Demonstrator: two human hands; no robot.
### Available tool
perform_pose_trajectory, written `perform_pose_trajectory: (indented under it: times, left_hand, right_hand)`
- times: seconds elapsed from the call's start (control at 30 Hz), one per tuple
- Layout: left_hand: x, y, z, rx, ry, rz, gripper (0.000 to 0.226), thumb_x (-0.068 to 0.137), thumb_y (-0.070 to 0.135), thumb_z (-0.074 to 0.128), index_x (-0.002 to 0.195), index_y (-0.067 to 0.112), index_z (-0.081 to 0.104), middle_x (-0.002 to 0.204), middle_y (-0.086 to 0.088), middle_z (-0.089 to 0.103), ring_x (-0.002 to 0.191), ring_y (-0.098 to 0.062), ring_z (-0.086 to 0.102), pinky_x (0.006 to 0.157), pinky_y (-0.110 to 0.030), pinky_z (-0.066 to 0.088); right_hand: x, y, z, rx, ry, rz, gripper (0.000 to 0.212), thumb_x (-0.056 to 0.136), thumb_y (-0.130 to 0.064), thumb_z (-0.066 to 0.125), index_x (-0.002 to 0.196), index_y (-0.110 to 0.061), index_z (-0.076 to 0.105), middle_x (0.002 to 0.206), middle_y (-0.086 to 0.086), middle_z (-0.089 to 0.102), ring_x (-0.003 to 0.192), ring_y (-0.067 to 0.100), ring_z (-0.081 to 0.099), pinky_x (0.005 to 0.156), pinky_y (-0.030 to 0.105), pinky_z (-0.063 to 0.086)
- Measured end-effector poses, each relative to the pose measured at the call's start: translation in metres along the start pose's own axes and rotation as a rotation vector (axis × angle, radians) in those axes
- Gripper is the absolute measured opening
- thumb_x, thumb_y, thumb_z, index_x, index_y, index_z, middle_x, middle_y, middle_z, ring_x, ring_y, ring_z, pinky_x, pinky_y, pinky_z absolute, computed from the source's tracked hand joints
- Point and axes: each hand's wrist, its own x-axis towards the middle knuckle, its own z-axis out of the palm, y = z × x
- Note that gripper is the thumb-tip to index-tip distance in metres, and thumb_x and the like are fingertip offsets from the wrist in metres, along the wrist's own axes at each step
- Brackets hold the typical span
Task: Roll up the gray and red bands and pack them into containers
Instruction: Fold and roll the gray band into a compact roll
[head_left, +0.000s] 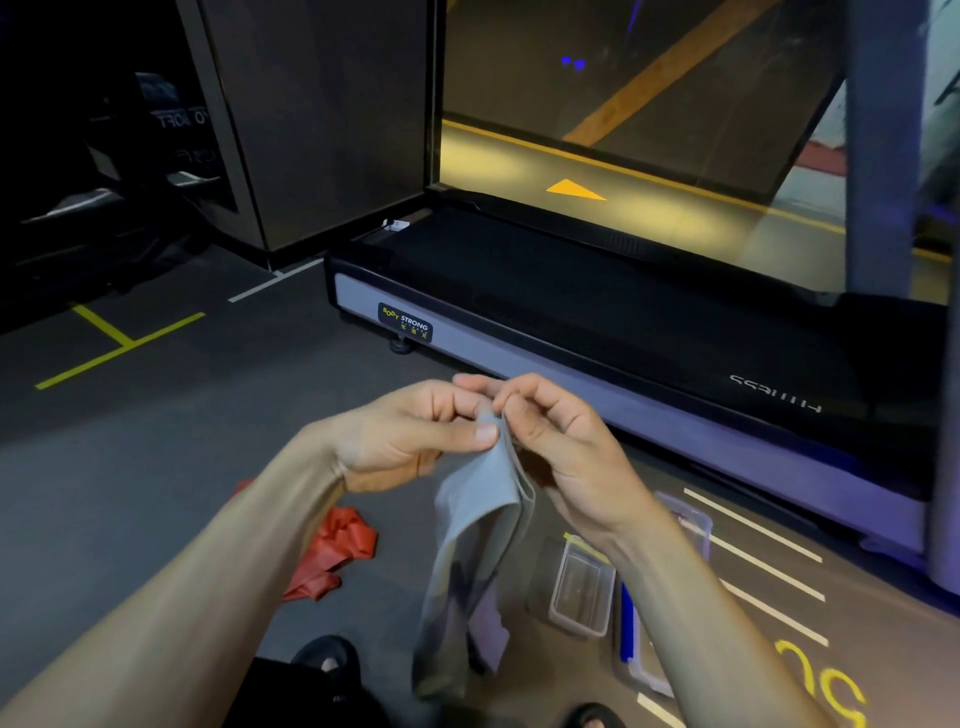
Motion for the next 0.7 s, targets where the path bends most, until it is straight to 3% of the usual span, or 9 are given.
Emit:
perform_pose_trajectory:
  times: [0.1,0.17,0.23,0.3,0.37,0.43,0.5,0.6,0.7]
  left_hand:
    - [0.003,-0.005,-0.002,0.13,0.033,-0.025,0.047,0.099,0.013,0.059,0.116,-0.03,0.05,0.125,-0.017,0.064,0.123,-0.023,0.06,0.112,-0.036,0.044]
    - [0.002,-0.003,0.0,0.183,0.059,-0.079,0.042,0.097,0.016,0.06,0.11,-0.024,0.055,0.093,-0.017,0.069,0.091,-0.014,0.064,0.088,-0.028,0.054]
    - [0.002,0.0,0.002,0.245,0.076,-0.115,0.04,0.096,0.023,0.064,0.093,-0.016,0.055,0.061,0.004,0.044,0.057,-0.006,0.036,0.055,-0.018,0.034]
    - [0.004,-0.001,0.004,0.308,0.073,-0.138,0.048,0.096,0.03,0.065,0.087,-0.014,0.05,0.062,0.002,0.029,0.057,-0.011,0.021,0.053,-0.026,0.018]
    - [0.005,-0.003,0.005,0.36,0.054,-0.162,0.044,0.097,0.035,0.064,0.092,-0.008,0.057,0.068,-0.009,0.035,0.061,-0.015,0.028,0.056,-0.031,0.024]
    - [0.004,-0.008,0.004,0.423,0.004,-0.214,0.036,0.1,0.033,0.061,0.107,-0.002,0.066,0.088,-0.017,0.065,0.079,-0.019,0.055,0.076,-0.04,0.049]
    - [0.001,-0.013,0.004,0.464,-0.045,-0.268,0.034,0.101,0.03,0.062,0.112,-0.002,0.069,0.112,-0.016,0.075,0.098,-0.024,0.066,0.1,-0.056,0.052]
    - [0.001,-0.018,0.001,0.501,-0.014,-0.264,0.046,0.093,0.051,0.069,0.108,0.008,0.075,0.11,-0.018,0.076,0.094,-0.023,0.063,0.096,-0.065,0.051]
    - [0.006,-0.02,0.002,0.449,0.085,-0.189,0.052,0.081,0.06,0.077,0.107,0.014,0.077,0.108,-0.023,0.075,0.092,-0.024,0.056,0.088,-0.051,0.044]
  right_hand:
    - [-0.001,0.001,-0.006,-0.259,0.038,-0.01,0.01,0.102,-0.016,0.059,0.097,-0.014,0.068,0.114,0.004,0.074,0.098,0.03,0.061,0.088,0.044,0.046]
    - [-0.002,-0.004,-0.014,-0.432,0.012,-0.029,0.01,0.103,-0.013,0.059,0.099,-0.014,0.069,0.101,0.008,0.072,0.089,0.028,0.061,0.084,0.038,0.05]
    - [-0.003,-0.009,-0.019,-0.573,-0.04,-0.029,0.009,0.102,-0.011,0.061,0.101,-0.013,0.069,0.095,0.0,0.073,0.087,0.022,0.065,0.082,0.03,0.051]
    - [-0.003,-0.011,-0.024,-0.655,-0.071,-0.016,0.008,0.101,-0.011,0.062,0.099,-0.011,0.069,0.088,-0.005,0.072,0.083,0.009,0.064,0.079,0.021,0.049]
    - [-0.003,-0.011,-0.03,-0.679,-0.07,-0.019,0.007,0.101,-0.01,0.063,0.098,-0.008,0.069,0.084,-0.002,0.07,0.081,0.007,0.062,0.078,0.019,0.047]
    - [-0.004,-0.011,-0.034,-0.591,-0.053,-0.033,0.009,0.101,-0.011,0.063,0.095,-0.009,0.069,0.079,-0.007,0.065,0.075,0.004,0.057,0.072,0.016,0.045]
    - [-0.005,-0.013,-0.035,-0.377,0.014,-0.051,0.01,0.099,-0.017,0.064,0.09,-0.016,0.068,0.078,-0.006,0.06,0.071,0.006,0.052,0.067,0.016,0.043]
    - [-0.005,-0.02,-0.037,-0.014,0.091,-0.056,0.015,0.09,-0.029,0.076,0.087,-0.018,0.066,0.081,0.004,0.055,0.067,0.011,0.05,0.062,0.02,0.044]
    - [-0.004,-0.023,-0.044,0.076,0.107,-0.053,0.03,0.084,-0.041,0.08,0.088,-0.018,0.063,0.083,0.004,0.05,0.069,0.014,0.048,0.064,0.026,0.043]
